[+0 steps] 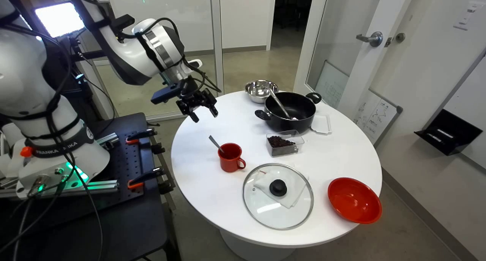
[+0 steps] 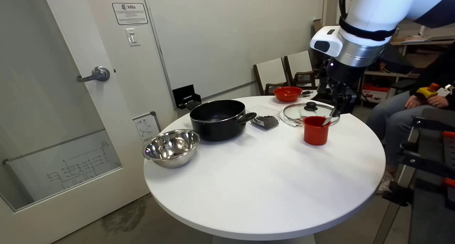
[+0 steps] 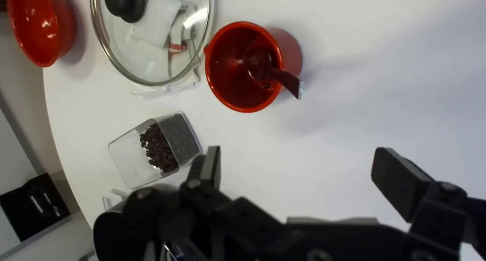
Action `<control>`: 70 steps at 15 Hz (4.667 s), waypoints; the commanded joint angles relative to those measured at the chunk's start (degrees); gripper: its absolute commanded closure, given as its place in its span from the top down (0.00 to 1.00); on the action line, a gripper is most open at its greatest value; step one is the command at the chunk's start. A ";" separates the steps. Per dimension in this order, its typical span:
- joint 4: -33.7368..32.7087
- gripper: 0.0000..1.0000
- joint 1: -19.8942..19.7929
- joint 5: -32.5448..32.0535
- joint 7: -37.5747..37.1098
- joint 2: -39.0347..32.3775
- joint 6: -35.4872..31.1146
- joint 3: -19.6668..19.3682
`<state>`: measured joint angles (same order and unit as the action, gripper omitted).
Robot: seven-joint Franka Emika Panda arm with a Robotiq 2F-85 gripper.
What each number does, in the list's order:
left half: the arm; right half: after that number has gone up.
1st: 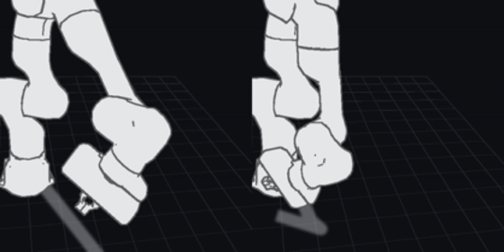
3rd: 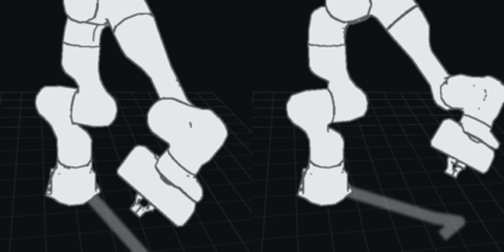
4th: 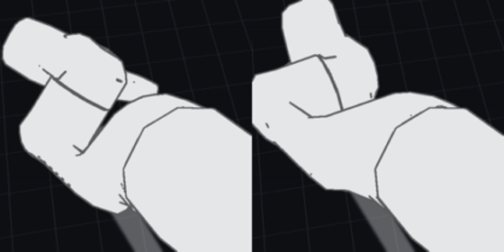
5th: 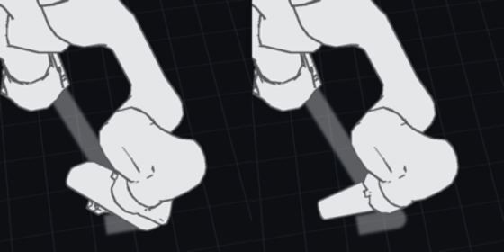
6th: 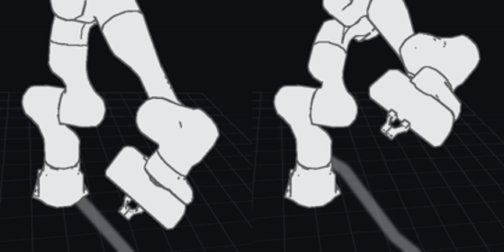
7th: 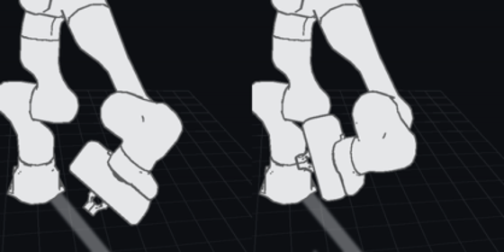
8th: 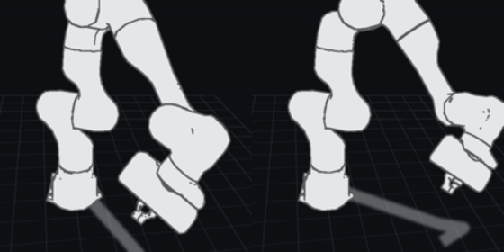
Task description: Pick up the spoon from cup, then put it back in the cup
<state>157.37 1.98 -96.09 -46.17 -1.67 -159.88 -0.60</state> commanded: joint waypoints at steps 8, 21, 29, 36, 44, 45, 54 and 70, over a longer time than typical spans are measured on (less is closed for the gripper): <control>1.22 1.00 0.46 12.21 6.47 -1.30 1.56 0.50; -0.05 1.00 -0.83 11.94 5.01 -5.49 0.94 -0.38; -2.94 1.00 -2.34 4.94 -2.87 -6.76 -1.30 -2.13; -7.08 1.00 -3.15 0.88 -4.47 -11.84 -4.22 -2.40; -10.63 1.00 -4.18 1.79 -2.65 -18.57 -5.11 -2.42; -10.91 1.00 -4.19 2.14 -2.22 -19.01 -4.79 -2.41; -10.92 1.00 -4.66 4.35 0.54 -19.63 -4.38 -2.29; -10.52 0.73 -5.53 13.49 11.21 -18.71 -4.26 -1.94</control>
<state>146.80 -2.89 -84.72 -38.37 -20.99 -163.63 -2.72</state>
